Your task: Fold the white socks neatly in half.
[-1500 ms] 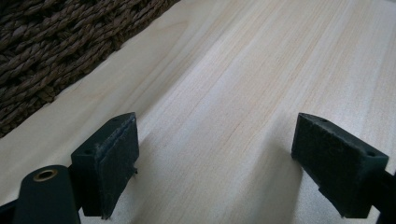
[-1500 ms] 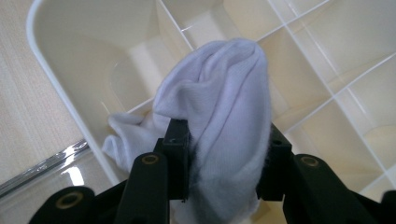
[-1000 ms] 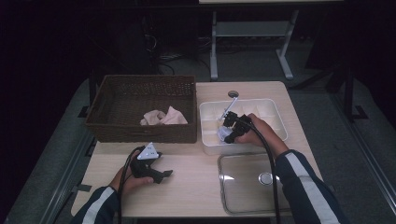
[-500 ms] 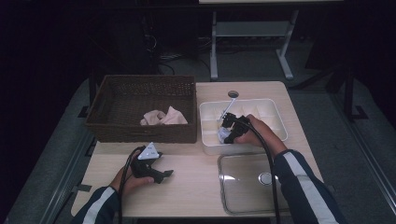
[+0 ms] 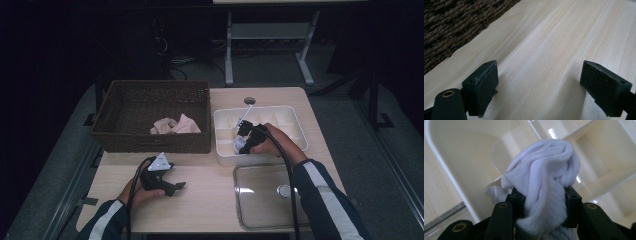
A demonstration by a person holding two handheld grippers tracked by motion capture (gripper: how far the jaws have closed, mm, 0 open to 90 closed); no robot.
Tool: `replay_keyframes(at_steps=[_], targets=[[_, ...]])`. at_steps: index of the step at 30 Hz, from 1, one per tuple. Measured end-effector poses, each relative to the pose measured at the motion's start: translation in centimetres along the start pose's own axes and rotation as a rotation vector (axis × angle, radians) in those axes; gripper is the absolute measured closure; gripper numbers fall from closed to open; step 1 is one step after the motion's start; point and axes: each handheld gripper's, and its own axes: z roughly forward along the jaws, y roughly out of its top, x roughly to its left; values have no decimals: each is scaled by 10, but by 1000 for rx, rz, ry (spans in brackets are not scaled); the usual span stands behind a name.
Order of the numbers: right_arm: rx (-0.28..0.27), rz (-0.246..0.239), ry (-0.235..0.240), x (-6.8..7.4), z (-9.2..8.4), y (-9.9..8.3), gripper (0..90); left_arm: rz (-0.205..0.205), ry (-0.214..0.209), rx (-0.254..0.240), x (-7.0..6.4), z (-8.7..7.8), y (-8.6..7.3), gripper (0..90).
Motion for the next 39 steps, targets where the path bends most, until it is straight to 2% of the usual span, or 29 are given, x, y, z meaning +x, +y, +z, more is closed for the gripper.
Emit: replay_keyframes(at_steps=[2,4,6,9,12,16,20,24,30,34,39], targets=[[-10,-7,-1,0,-4,0,555,0,0,0,0,0,0,140],[-54,26,0,-2,-11,-3,473,1,0,0,0,0,0,140],[-71,44,-11,-3,-16,-5,445,2,1,0,0,0,0,140],[-78,44,-25,-2,-19,-8,469,6,2,1,0,0,0,140],[-118,62,-31,0,-26,-11,531,5,2,-1,0,0,0,141],[-147,64,-44,4,-34,-13,610,0,0,-1,0,0,0,141],[-104,34,-62,7,-28,-13,670,5,2,0,0,0,0,140],[-90,23,-45,5,-17,-12,684,6,2,0,0,0,0,140],[-4,-4,-50,8,-9,-2,691,2,0,0,0,0,0,140],[19,11,-8,2,-7,0,691,1,0,0,0,0,0,140],[59,7,-4,1,-2,5,691,1,-1,1,0,0,0,140]])
